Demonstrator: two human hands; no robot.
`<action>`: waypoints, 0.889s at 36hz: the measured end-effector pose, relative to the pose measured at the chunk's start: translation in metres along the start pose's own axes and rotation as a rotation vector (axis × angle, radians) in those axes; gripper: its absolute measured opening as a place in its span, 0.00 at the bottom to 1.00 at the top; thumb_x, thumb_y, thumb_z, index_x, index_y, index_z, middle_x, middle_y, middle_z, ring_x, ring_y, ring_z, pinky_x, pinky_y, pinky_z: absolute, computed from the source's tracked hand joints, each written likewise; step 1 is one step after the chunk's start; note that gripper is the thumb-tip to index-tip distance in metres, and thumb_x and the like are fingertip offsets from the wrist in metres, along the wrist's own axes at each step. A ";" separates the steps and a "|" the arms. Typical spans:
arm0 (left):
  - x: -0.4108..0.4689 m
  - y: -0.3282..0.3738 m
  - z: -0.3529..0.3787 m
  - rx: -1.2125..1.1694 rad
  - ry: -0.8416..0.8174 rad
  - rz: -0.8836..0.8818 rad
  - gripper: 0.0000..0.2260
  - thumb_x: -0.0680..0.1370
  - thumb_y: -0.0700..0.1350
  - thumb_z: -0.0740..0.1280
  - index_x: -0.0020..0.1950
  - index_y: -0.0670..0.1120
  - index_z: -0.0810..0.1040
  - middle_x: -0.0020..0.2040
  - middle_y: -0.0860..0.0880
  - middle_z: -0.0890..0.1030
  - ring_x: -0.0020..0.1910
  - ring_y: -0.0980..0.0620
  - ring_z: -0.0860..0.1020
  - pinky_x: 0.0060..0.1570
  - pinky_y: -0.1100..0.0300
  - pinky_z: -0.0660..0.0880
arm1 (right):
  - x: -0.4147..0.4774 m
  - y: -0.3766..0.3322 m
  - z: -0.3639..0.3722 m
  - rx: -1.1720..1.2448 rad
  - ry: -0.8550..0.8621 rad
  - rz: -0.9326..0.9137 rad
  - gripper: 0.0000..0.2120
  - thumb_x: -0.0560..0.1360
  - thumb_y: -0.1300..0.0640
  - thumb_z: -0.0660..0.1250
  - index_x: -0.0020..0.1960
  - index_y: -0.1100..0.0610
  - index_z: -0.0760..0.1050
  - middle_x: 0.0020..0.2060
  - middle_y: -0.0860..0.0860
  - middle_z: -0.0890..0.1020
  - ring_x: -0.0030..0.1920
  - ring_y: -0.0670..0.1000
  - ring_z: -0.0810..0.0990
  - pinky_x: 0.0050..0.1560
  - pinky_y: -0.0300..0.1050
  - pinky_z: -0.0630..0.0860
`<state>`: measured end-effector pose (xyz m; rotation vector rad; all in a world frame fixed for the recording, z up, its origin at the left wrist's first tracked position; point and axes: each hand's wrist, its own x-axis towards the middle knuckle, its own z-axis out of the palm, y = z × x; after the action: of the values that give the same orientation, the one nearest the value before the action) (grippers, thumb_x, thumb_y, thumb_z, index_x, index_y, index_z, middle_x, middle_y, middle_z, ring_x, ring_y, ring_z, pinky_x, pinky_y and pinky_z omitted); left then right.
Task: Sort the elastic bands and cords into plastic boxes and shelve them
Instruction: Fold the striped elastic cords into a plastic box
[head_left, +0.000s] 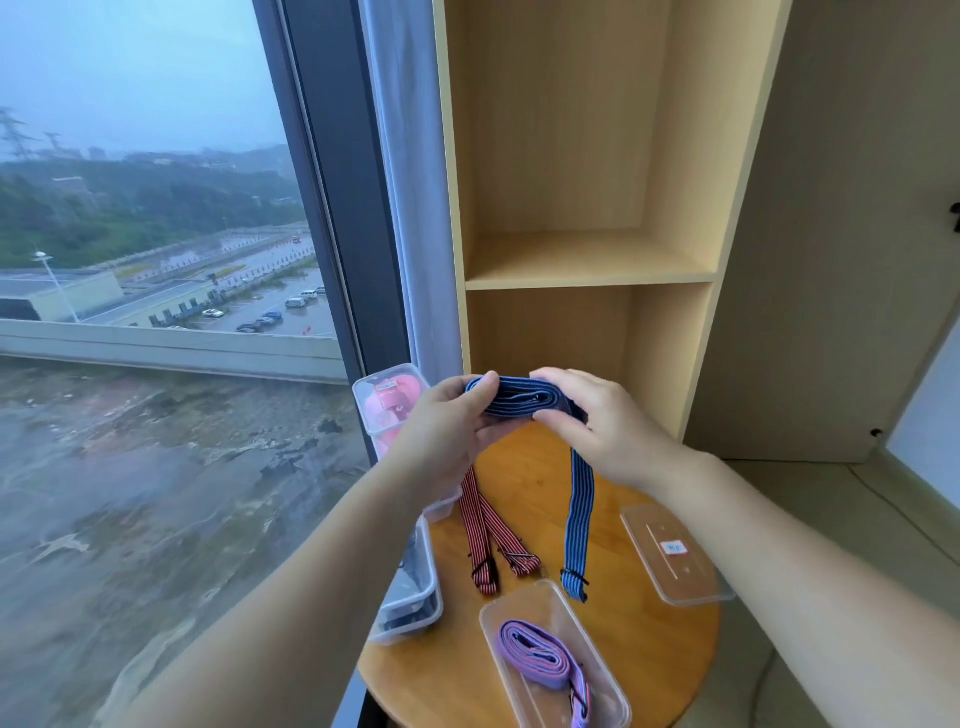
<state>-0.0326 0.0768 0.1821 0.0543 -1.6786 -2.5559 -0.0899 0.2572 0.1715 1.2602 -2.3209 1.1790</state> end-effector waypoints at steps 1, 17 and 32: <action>-0.003 -0.001 0.002 -0.042 0.002 0.005 0.14 0.82 0.42 0.62 0.62 0.32 0.72 0.56 0.35 0.82 0.55 0.42 0.82 0.52 0.55 0.81 | -0.001 -0.001 0.002 0.003 0.034 0.004 0.18 0.79 0.57 0.66 0.69 0.56 0.72 0.54 0.49 0.78 0.48 0.44 0.76 0.50 0.35 0.72; -0.039 0.007 -0.016 0.788 -0.099 -0.166 0.09 0.76 0.54 0.71 0.47 0.50 0.86 0.36 0.41 0.62 0.32 0.45 0.58 0.35 0.50 0.54 | -0.025 -0.016 -0.018 0.030 -0.343 0.083 0.05 0.78 0.53 0.67 0.54 0.47 0.77 0.43 0.43 0.79 0.44 0.47 0.76 0.47 0.45 0.74; -0.064 -0.046 0.002 0.358 0.010 -0.016 0.06 0.81 0.42 0.64 0.48 0.44 0.79 0.32 0.51 0.80 0.26 0.57 0.74 0.28 0.66 0.73 | -0.050 -0.039 0.022 0.476 0.148 0.347 0.19 0.81 0.60 0.62 0.71 0.55 0.70 0.43 0.48 0.80 0.40 0.44 0.77 0.46 0.39 0.77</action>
<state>0.0290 0.1027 0.1402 0.1028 -2.1157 -2.2278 -0.0259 0.2584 0.1505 0.8634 -2.2837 1.9566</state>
